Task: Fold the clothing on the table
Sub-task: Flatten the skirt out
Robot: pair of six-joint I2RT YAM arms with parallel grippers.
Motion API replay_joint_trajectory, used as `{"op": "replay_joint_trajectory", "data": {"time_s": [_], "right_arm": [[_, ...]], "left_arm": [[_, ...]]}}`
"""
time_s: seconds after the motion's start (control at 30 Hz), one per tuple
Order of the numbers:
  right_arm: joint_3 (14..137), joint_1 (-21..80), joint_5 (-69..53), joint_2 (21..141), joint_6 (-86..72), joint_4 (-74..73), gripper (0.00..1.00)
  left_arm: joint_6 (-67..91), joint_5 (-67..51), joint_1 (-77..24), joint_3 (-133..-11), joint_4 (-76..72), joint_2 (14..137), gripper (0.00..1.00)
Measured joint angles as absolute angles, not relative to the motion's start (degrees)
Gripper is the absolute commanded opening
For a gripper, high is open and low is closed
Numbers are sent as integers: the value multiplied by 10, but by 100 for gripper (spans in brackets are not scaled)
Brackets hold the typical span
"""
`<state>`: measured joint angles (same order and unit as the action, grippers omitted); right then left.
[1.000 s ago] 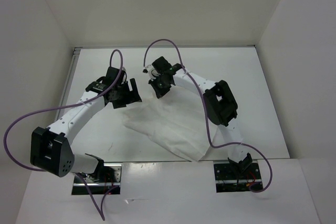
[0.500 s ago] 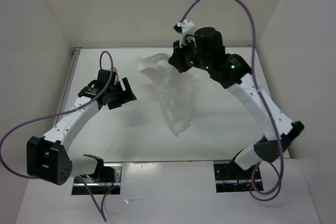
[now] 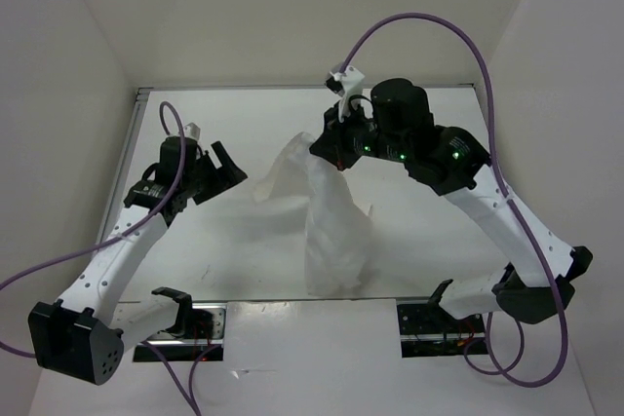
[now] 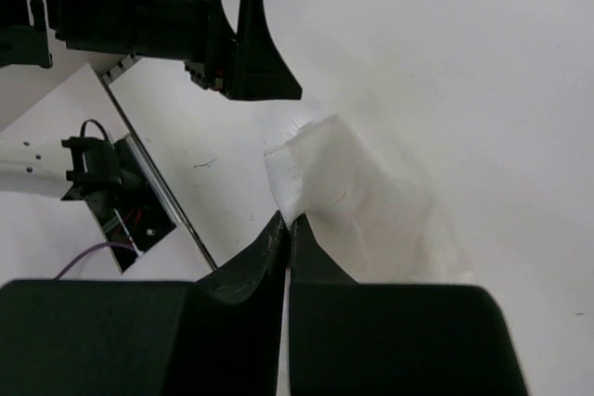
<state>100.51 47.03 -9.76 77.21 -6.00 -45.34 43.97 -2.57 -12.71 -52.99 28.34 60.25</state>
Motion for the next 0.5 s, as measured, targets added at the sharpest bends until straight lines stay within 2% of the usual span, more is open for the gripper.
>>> {"op": "replay_joint_trajectory", "data": {"time_s": [0.13, 0.3, 0.5], "right_arm": [[1006, 452, -85, 752, -75, -450, 0], [1009, 362, -76, 763, -106, -433, 0], [988, 263, -57, 893, -135, -394, 0]], "left_arm": [[444, -24, -127, -521, 286, 602, 89], [453, -20, -126, -521, 286, 603, 89], [453, -20, -126, -521, 282, 642, 89]]}}
